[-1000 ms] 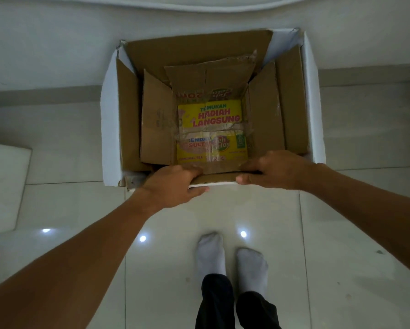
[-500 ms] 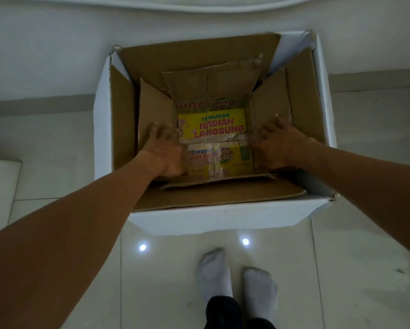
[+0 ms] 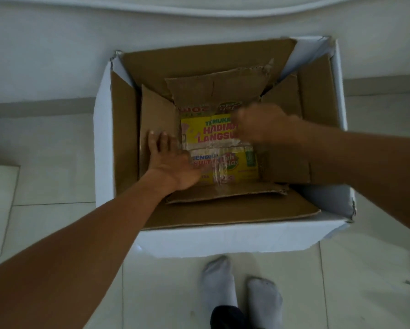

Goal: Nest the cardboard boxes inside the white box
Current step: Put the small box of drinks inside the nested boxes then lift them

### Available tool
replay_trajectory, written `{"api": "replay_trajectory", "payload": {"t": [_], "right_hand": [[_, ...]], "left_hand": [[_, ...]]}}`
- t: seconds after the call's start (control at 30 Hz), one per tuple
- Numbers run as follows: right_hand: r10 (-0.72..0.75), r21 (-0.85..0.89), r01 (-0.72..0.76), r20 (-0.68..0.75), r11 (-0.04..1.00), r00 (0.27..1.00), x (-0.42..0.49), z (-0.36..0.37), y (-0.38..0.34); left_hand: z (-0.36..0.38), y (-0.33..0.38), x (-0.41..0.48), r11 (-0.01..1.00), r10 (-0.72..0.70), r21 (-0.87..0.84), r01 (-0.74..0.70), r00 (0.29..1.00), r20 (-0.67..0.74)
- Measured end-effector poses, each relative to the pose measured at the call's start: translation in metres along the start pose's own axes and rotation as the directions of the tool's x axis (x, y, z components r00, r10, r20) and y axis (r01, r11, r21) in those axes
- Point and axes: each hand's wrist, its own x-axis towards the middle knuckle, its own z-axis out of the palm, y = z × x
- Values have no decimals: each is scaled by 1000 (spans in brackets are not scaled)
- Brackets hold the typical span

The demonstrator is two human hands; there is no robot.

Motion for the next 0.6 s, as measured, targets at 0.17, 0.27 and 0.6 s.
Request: {"api": "replay_trajectory", "payload": {"t": [0.17, 0.27, 0.6], "right_hand": [[-5, 360, 59, -151, 931, 989, 55, -48, 6], [22, 409, 43, -152, 911, 988, 61, -51, 8], [-101, 121, 106, -45, 987, 994, 13, -12, -3]], "left_hand": [[8, 6, -14, 874, 222, -477, -94, 950, 220], [32, 11, -25, 900, 232, -426, -91, 928, 292], [18, -1, -16, 974, 150, -174, -145, 989, 15]]}}
